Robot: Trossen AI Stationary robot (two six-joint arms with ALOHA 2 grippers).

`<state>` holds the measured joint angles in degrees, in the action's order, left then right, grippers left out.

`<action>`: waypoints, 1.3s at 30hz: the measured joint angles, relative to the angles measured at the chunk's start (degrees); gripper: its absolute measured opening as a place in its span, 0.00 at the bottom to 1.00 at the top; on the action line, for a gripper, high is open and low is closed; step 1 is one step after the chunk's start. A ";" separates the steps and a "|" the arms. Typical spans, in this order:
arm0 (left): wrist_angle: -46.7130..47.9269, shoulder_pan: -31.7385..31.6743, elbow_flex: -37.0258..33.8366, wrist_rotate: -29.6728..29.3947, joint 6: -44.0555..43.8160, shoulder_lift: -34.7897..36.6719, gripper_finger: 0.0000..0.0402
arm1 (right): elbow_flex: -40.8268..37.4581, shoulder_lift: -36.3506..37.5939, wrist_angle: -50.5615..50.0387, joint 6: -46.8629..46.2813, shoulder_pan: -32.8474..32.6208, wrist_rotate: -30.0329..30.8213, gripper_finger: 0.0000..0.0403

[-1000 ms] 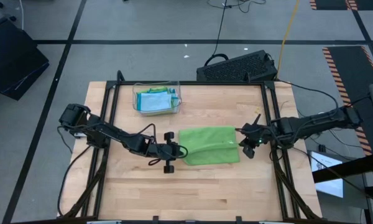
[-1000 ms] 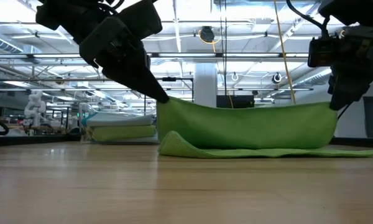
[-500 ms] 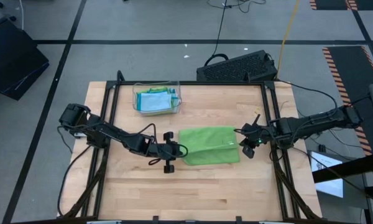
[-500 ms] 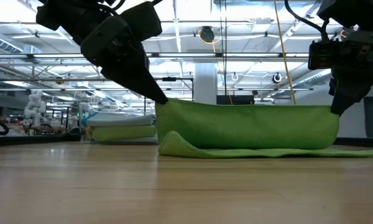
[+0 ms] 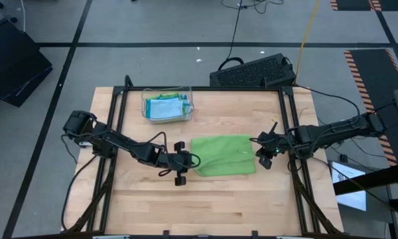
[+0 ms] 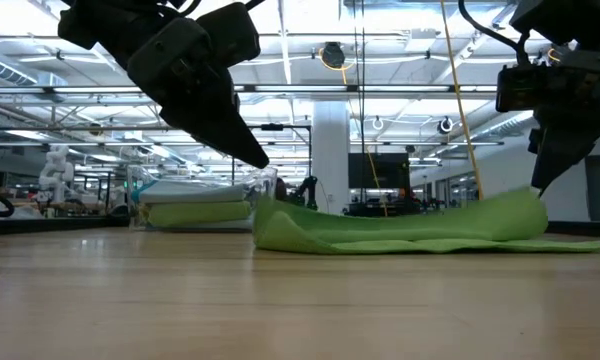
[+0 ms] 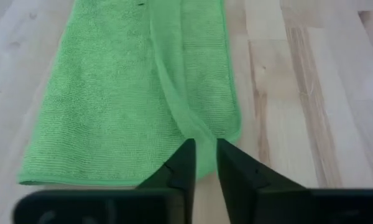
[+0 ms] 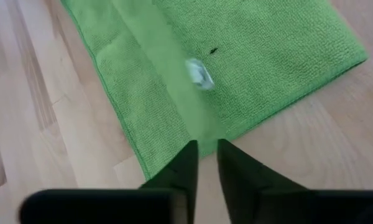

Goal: Fold microfiber towels
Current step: Fold the green microfiber cloth

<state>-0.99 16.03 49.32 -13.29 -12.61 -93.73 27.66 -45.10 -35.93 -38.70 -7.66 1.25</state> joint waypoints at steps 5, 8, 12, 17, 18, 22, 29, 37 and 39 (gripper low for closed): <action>-0.49 0.00 0.00 0.38 -1.14 0.00 0.27 | 0.00 0.00 -0.76 0.35 0.00 0.02 0.29; -0.55 0.00 0.00 0.09 -1.48 0.00 0.31 | 0.00 0.00 -0.82 0.39 0.00 0.01 0.35; -0.55 0.00 0.00 -0.23 -1.55 0.00 0.32 | 0.00 0.02 -0.84 0.57 0.02 -1.81 0.40; -0.55 -0.07 0.00 -4.87 -2.01 0.00 0.32 | -0.02 0.25 0.71 -0.61 0.08 0.21 0.39; -0.53 -0.22 0.00 -5.82 -2.32 0.00 0.32 | -0.02 0.24 1.86 -0.78 0.25 2.37 0.39; -0.56 -1.43 0.00 -6.72 -3.37 0.00 0.32 | -0.02 0.19 6.13 -0.62 1.99 11.86 0.37; -2.52 -2.69 0.00 -7.00 -6.80 0.00 0.32 | -0.02 -4.26 14.08 6.17 7.54 12.73 0.32; -2.61 -1.52 0.00 -12.34 -10.61 0.00 0.32 | -0.02 -14.32 16.01 6.95 9.97 4.20 0.22; -2.61 -1.06 0.00 -13.31 -11.09 0.00 0.32 | -0.02 -15.81 16.60 7.04 9.94 1.25 0.19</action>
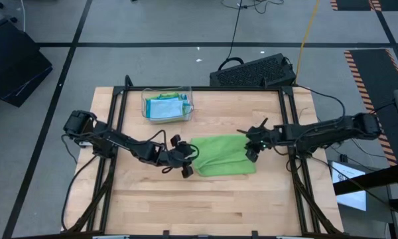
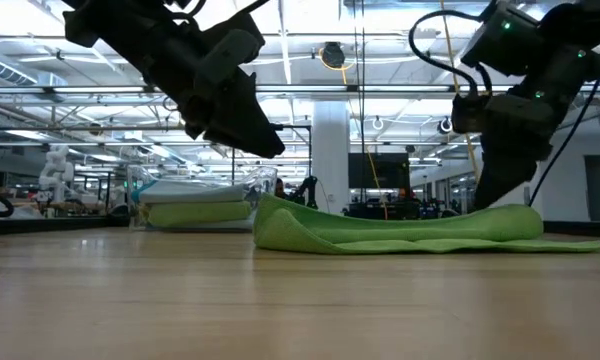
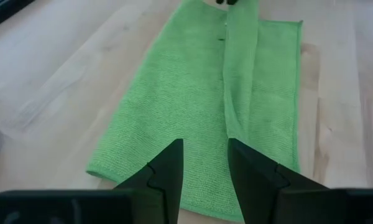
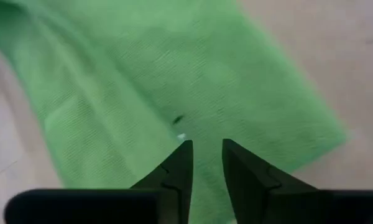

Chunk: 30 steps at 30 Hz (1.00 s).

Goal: Fold microfiber towels
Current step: Fold the green microfiber cloth

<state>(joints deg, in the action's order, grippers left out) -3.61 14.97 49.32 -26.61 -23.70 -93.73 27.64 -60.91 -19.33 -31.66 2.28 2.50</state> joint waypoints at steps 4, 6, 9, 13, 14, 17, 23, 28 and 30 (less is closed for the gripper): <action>0.04 0.79 0.00 -0.50 -0.08 0.00 0.32 | -0.01 -1.29 1.14 -0.30 -0.21 -7.09 0.11; 0.06 1.21 0.00 -0.51 -0.51 0.00 0.32 | -0.01 -1.32 1.47 -0.97 -0.67 -9.55 0.08; 0.06 1.86 0.00 -0.59 -0.72 0.00 0.32 | 0.00 -1.33 1.24 -1.38 -1.69 -12.56 0.04; 0.06 2.86 0.00 -1.30 -0.86 -0.02 0.32 | 0.00 -1.31 1.09 -2.95 -4.17 -14.80 0.01; 0.06 3.09 0.00 -1.67 -0.86 -0.02 0.32 | 0.00 -1.31 1.09 -3.53 -4.88 -14.77 0.01; 0.02 3.61 0.00 -2.05 -0.90 -0.02 0.32 | 0.00 -1.35 1.09 -5.31 -7.14 -14.50 0.00; 0.01 4.00 0.00 -2.08 -2.01 -0.02 0.32 | 0.00 -1.48 0.78 -9.17 -11.89 -10.04 0.00; -0.01 4.36 0.00 -2.10 -2.51 -0.02 0.32 | 0.00 -1.48 0.76 -12.47 -15.86 -6.95 0.00; -0.03 4.41 0.00 -2.10 -2.55 -0.02 0.32 | -0.15 -1.48 1.07 -13.78 -17.37 -5.29 0.00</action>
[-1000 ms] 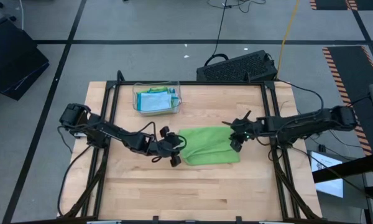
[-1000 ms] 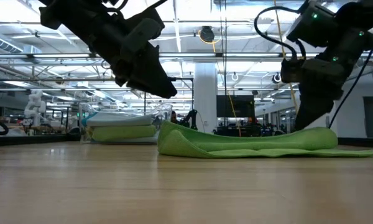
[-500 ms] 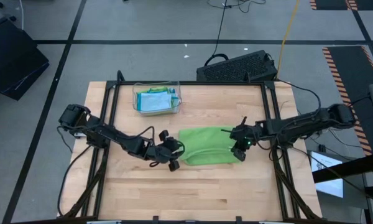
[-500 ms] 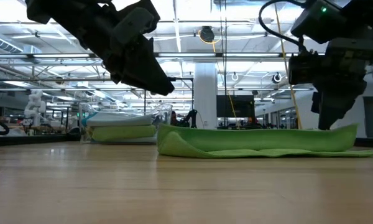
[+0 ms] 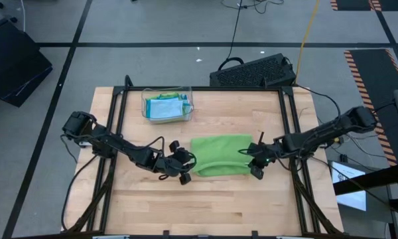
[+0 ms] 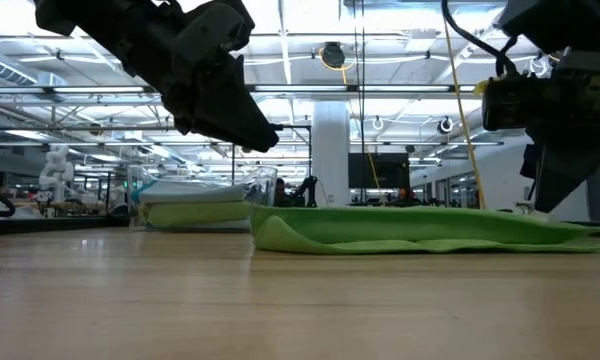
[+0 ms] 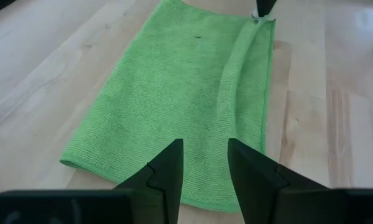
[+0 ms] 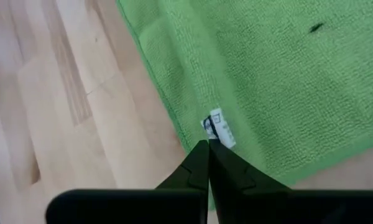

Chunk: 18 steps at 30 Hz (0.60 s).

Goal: Fold microfiber towels
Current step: Fold the green microfiber cloth

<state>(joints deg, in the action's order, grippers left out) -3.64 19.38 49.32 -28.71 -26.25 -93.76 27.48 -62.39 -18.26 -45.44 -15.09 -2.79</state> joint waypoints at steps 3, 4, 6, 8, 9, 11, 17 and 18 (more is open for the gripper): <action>-0.02 -0.02 0.00 -0.66 -0.48 0.00 0.32 | -1.28 0.00 0.44 -2.34 -1.74 2.02 0.00; -0.06 -0.05 0.00 -1.33 -0.89 0.00 0.32 | -1.92 0.00 0.54 -3.27 -2.33 2.96 0.00; -0.36 -0.07 0.00 -2.54 -1.46 0.00 0.32 | -3.75 0.00 1.89 -4.99 -3.20 4.43 0.00; -1.34 -0.07 0.00 -3.29 -1.59 0.00 0.32 | -6.22 0.00 5.48 -6.35 -3.94 4.48 0.00; -1.92 -0.07 0.00 -3.45 -1.59 0.00 0.32 | -7.61 0.00 7.82 -6.83 -4.33 4.35 0.00; -3.23 -0.21 0.00 -3.50 -1.28 0.00 0.32 | -10.13 0.02 12.58 -7.83 -5.10 4.25 0.00; -4.49 -1.43 0.00 -5.24 -0.88 -0.76 0.32 | -14.29 0.13 19.82 -9.01 -7.11 4.38 0.00; -5.43 -1.73 0.00 -5.19 -0.87 -1.53 0.32 | -14.50 0.14 20.54 -8.61 -7.46 4.35 0.00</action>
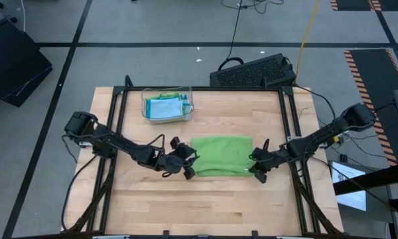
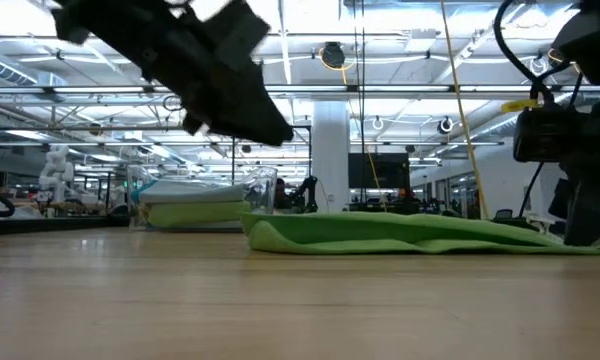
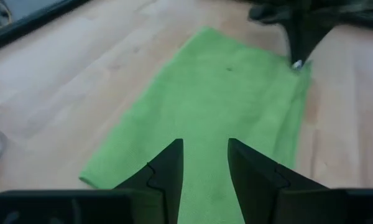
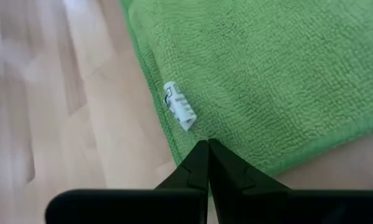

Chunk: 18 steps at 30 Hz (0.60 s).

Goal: Fold microfiber towels
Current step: Fold the green microfiber cloth

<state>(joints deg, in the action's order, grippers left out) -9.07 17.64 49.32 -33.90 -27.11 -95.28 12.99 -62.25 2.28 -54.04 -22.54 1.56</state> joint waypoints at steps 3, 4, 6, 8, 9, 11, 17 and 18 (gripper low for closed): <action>-4.82 -1.06 -0.03 2.30 0.99 -3.21 0.32 | -0.15 0.53 2.07 1.83 -0.78 -0.23 0.00; -7.20 -1.34 0.04 4.02 1.87 -4.55 0.32 | -0.25 0.98 2.75 2.59 -0.96 -0.35 0.00; -10.09 -1.55 -0.01 6.65 3.63 -7.07 0.32 | -0.27 1.98 5.26 3.73 -1.21 -0.31 0.00; -13.49 -1.57 -0.02 7.36 4.12 -9.71 0.32 | -0.15 3.11 6.10 4.83 -1.22 -0.04 0.00; -13.68 -1.54 -0.02 7.36 4.10 -10.55 0.32 | -0.17 3.30 6.50 5.39 -1.22 0.16 0.00; -13.62 -1.66 -0.02 7.59 3.82 -12.33 0.32 | -0.17 3.62 7.24 6.71 -1.22 1.38 0.00; -12.03 -1.68 0.00 15.94 1.28 -15.77 0.32 | -0.21 3.82 12.26 11.72 -1.20 11.24 0.00; -11.75 -1.37 -0.01 17.42 1.67 -15.82 0.32 | -0.21 3.83 13.32 12.62 -1.20 13.17 0.00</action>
<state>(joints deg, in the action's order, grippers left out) -20.82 16.27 49.31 -16.49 -25.44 -111.10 12.78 -58.41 15.60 -41.43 -23.75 14.73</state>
